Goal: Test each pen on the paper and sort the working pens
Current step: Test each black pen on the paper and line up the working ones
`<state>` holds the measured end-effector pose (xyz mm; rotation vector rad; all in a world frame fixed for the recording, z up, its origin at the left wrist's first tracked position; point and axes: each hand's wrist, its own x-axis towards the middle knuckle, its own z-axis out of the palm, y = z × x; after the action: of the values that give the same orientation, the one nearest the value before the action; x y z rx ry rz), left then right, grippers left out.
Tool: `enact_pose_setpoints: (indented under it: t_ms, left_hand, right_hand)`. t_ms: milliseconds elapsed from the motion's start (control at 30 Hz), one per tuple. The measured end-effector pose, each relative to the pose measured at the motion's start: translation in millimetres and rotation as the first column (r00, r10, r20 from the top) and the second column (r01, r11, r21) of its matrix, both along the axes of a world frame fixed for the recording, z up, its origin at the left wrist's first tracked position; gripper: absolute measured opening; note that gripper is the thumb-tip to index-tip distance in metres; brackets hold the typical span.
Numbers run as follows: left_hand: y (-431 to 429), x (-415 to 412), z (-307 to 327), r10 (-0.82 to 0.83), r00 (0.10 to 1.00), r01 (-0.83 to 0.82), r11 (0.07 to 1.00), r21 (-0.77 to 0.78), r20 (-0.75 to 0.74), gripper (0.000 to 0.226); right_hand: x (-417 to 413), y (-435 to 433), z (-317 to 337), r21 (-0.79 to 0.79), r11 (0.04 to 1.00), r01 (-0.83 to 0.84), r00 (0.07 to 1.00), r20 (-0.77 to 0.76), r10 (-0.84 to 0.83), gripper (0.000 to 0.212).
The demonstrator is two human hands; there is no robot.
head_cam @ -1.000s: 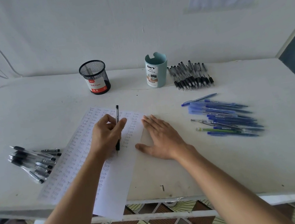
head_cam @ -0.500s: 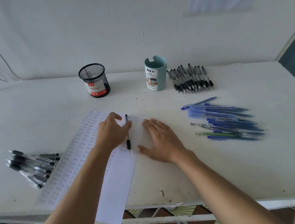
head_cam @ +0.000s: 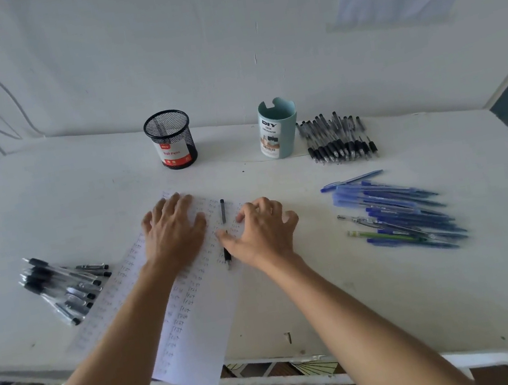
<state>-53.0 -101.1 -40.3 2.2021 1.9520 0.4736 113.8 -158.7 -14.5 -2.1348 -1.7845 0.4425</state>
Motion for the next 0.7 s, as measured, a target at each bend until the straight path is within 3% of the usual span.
enact_pose_setpoints:
  t_ms: [233, 333, 467, 700]
  left_hand:
    - [2, 0, -2, 0.024, 0.999, -0.024, 1.0, 0.005, -0.026, 0.049]
    - [1, 1, -3, 0.026, 0.999, -0.025, 1.0, 0.01, -0.034, 0.049]
    - [1, 2, -2, 0.033, 0.999, -0.033, 0.999, 0.003, -0.033, 0.049]
    - [-2, 3, 0, 0.027, 0.999, -0.027, 1.0, 0.005, -0.034, 0.048]
  right_hand:
    - [3, 4, 11, -0.023, 1.0, 0.006, 1.0, 0.003, -0.006, 0.015]
    - [9, 3, 14, 0.015, 1.0, 0.008, 0.998, 0.067, -0.009, 0.022]
    - [10, 6, 10, 0.002, 1.0, -0.01, 0.976, 0.216, 0.009, 0.05]
    - [4, 8, 20, -0.008, 0.997, -0.074, 0.966, 0.25, 0.073, 0.029]
